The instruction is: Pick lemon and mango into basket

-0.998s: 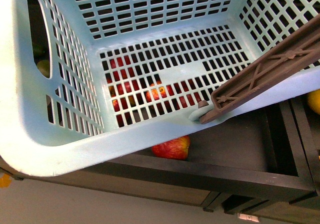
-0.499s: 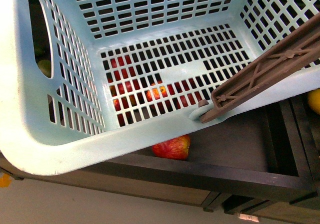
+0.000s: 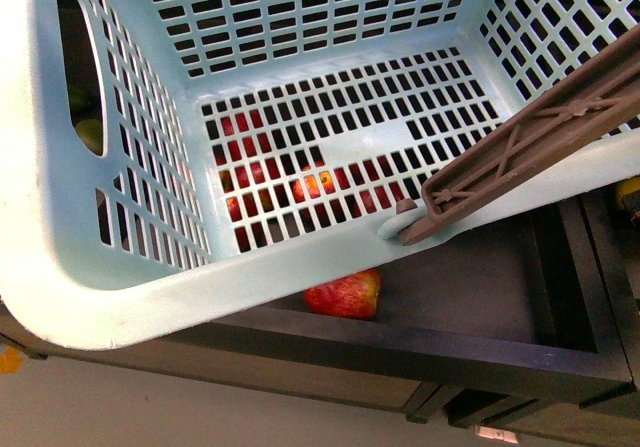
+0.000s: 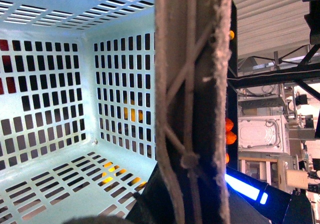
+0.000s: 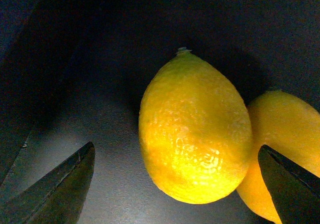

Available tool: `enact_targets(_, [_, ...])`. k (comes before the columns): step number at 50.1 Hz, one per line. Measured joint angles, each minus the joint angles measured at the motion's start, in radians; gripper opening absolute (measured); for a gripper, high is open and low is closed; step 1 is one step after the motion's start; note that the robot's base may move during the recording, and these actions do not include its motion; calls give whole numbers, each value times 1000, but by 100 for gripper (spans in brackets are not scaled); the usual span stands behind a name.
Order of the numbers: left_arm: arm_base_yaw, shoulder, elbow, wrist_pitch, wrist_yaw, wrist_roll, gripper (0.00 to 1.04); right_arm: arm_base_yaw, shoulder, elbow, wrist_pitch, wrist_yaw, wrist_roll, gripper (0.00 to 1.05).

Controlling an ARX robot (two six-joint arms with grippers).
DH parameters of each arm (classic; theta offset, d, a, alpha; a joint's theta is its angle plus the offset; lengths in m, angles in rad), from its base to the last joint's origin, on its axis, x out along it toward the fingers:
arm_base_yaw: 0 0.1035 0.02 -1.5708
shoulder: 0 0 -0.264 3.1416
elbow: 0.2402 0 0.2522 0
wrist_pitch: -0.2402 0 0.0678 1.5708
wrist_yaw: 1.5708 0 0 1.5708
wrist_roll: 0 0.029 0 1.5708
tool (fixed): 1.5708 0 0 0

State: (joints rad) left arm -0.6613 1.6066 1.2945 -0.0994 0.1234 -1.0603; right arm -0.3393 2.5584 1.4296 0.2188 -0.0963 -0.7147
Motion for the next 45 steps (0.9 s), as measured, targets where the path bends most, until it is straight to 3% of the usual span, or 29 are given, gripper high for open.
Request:
enact_targets(19, [0,0,0,0,0,0,5,-6,53,69,-51,7,-4,96])
enact_targets(33, [0,0,0,0,0,0,5,-8,62,59,-28,6,26,60])
enact_targets(45, [0,0,0,0,0,0,5,-34,-7,-34,14,-10,74,57])
